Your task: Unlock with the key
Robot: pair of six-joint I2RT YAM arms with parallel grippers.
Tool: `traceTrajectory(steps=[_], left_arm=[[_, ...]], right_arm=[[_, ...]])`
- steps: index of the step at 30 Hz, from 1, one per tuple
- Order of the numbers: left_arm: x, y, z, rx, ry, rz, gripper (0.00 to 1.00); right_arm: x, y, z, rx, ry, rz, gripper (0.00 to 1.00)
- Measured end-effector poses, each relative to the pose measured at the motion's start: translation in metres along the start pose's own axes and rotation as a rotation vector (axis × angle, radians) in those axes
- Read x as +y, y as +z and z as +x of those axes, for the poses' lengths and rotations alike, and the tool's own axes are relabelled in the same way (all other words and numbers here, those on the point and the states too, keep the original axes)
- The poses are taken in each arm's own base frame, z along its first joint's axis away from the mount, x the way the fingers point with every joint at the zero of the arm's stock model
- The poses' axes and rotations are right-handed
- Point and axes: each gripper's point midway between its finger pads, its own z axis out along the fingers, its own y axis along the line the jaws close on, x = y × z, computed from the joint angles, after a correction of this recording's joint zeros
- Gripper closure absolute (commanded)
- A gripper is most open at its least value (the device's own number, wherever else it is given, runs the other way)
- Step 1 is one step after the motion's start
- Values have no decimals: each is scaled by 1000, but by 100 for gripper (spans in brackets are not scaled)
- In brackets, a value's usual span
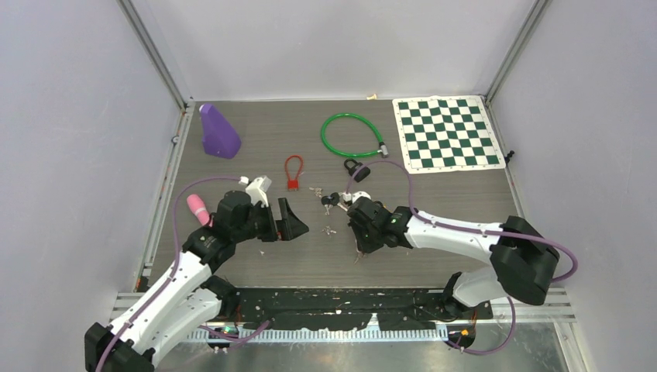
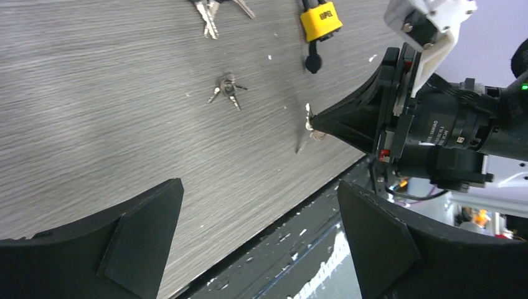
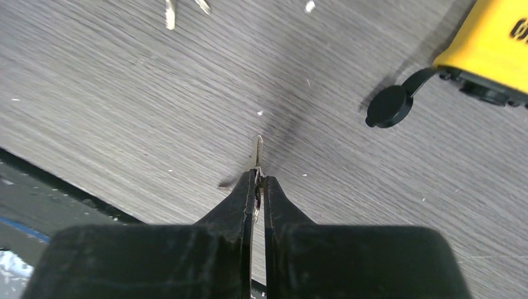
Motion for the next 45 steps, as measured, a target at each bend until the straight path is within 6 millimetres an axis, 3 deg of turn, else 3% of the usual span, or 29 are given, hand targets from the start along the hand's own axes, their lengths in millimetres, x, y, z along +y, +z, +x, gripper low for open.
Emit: traceTrajectory(steps=[8,16,25,38,45], left_arm=[[-21,15,-2,-9,-34,137,4],[-41,22,-3,-53,-13,279,21],[-79,20,-14,-113,74,433,42],[-97,27,-10,-106,110,504,70],[-98,27,-12,-115,114,512,70]], right_arm=[[18,-26,-42,-235,25,-116,94],[36,-58,-73,-497,123,-295,95],[62,-88,-97,-639,204,-487,95],[83,-107,-106,-689,268,-657,95],[85,-112,-109,-703,282,-683,95]])
